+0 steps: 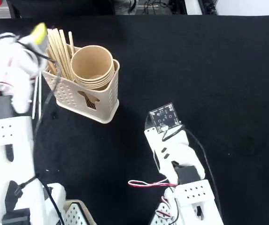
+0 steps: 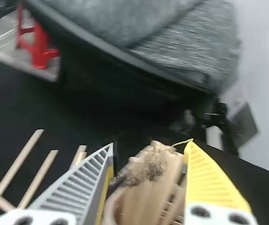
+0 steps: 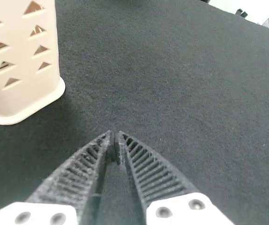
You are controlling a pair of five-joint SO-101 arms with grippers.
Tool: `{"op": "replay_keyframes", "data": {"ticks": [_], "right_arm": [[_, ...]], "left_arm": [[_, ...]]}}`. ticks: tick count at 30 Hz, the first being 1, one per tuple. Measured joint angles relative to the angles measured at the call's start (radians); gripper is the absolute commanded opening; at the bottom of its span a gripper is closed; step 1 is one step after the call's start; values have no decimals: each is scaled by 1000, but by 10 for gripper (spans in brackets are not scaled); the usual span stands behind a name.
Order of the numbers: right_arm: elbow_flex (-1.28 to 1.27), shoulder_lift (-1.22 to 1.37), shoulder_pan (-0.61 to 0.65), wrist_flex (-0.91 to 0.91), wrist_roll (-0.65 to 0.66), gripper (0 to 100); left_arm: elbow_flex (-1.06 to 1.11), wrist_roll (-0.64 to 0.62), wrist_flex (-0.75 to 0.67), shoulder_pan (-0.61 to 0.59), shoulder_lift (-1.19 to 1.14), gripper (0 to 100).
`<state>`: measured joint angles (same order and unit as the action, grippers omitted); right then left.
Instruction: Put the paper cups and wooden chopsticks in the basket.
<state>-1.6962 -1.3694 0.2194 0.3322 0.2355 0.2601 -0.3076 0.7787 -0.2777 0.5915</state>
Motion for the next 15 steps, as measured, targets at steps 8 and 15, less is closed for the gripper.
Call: {"op": "replay_keyframes", "data": {"ticks": [8,15], "right_arm": [[0,0,0,0,0,16],[0,0,0,0,0,16]], "left_arm": [[-75,-77,104,-348,-212,238],[-354,-87,238,-457,-663,238]]}}
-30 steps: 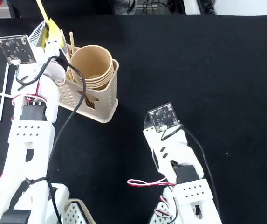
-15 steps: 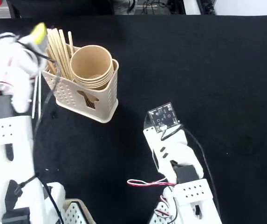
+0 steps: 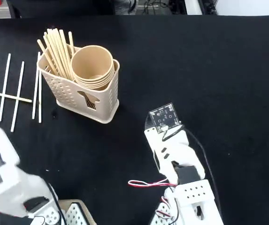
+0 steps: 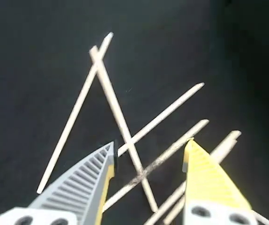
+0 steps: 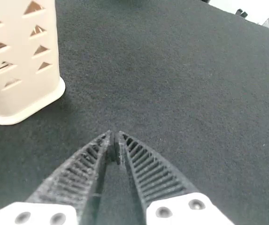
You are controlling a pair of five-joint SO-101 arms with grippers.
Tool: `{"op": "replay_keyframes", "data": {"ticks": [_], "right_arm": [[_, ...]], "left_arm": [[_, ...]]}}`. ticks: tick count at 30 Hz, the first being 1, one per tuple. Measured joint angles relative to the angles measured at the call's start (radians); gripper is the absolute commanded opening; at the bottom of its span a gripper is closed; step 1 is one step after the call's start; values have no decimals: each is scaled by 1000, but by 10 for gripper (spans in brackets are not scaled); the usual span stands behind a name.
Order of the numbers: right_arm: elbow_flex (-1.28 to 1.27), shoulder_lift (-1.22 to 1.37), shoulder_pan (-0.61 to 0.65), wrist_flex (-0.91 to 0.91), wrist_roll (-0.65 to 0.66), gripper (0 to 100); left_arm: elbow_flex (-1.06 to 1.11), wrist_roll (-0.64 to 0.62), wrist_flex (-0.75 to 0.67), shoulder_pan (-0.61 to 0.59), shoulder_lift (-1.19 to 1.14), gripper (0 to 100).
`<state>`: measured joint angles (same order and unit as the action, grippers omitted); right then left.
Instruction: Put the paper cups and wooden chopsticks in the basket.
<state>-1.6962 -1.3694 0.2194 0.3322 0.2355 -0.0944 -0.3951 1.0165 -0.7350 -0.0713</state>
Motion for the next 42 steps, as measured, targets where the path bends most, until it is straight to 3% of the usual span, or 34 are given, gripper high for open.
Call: {"op": "replay_keyframes", "data": {"ticks": [13,19,34,42], "right_arm": [[0,0,0,0,0,16],[0,0,0,0,0,16],[0,0,0,0,0,16],[0,0,0,0,0,16]], "left_arm": [[-947,-44,373,-38,-821,220],[-1344,-57,428,-57,-1082,220],[-1364,-137,365,-57,-1188,217],[-1260,-161,244,-66,-1231,81]]}}
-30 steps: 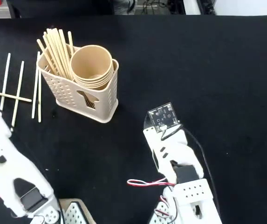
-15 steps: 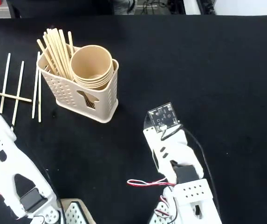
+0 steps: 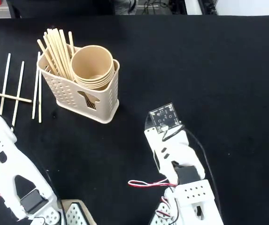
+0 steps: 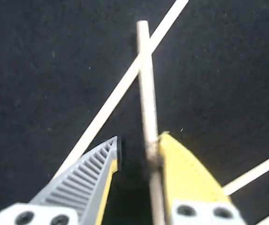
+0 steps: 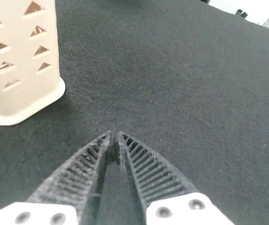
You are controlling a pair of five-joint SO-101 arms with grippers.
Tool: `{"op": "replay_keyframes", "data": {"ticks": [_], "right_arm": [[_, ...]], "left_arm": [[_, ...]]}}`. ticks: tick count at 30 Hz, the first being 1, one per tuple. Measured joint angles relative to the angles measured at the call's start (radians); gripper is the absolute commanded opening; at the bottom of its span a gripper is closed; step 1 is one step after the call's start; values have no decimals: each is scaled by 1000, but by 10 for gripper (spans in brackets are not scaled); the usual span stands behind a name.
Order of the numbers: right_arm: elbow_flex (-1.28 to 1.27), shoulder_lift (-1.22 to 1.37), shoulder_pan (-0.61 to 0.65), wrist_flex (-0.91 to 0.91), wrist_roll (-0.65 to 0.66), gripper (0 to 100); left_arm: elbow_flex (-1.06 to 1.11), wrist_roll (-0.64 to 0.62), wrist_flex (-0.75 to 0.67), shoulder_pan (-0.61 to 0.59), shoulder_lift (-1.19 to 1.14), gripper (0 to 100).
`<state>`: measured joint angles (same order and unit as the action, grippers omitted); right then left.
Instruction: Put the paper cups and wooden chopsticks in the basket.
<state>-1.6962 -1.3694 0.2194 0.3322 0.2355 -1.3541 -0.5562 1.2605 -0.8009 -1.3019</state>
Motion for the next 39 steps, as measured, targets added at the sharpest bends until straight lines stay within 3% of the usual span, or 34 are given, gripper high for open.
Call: {"op": "replay_keyframes", "data": {"ticks": [9,20,27,39], "right_arm": [[0,0,0,0,0,16],[0,0,0,0,0,16],[0,0,0,0,0,16],[0,0,0,0,0,16]], "left_arm": [[-9,5,-31,-2,-8,30],[-253,41,259,5,48,30],[-264,41,476,48,348,29],[-273,86,500,172,1049,29]]}}
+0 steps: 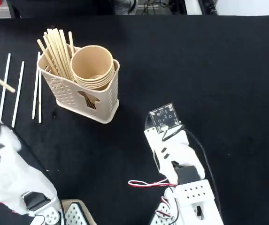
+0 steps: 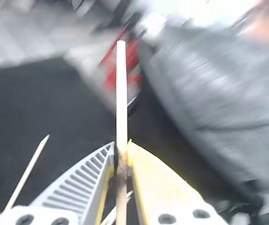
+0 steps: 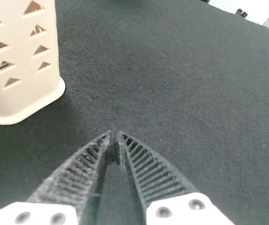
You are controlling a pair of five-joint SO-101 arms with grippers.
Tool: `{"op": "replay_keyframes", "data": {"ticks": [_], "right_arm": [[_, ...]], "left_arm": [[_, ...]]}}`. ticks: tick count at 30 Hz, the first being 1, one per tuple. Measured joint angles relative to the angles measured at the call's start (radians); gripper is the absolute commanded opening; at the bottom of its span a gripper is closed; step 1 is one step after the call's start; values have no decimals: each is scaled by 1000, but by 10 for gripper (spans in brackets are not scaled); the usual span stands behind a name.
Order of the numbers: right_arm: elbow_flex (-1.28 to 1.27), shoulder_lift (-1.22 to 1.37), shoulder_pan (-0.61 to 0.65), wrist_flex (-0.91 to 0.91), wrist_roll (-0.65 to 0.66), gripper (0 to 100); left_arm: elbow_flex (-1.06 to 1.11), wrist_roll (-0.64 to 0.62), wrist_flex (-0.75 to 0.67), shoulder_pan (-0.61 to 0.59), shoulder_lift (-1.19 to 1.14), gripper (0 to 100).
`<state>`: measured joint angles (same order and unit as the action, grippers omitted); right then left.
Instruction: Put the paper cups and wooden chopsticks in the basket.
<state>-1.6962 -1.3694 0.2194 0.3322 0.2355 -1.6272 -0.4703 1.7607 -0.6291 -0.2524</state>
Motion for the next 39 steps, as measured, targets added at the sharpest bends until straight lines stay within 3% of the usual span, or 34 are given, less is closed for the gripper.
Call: {"op": "replay_keyframes", "data": {"ticks": [5,9,19,23,39], "right_arm": [[0,0,0,0,0,16],[0,0,0,0,0,16],[0,0,0,0,0,16],[0,0,0,0,0,16],[0,0,0,0,0,16]], "left_arm": [[-14,0,0,141,232,29],[71,0,0,189,347,29],[427,5,2,198,577,29],[505,78,0,198,644,29],[783,109,-153,198,663,29]]}}
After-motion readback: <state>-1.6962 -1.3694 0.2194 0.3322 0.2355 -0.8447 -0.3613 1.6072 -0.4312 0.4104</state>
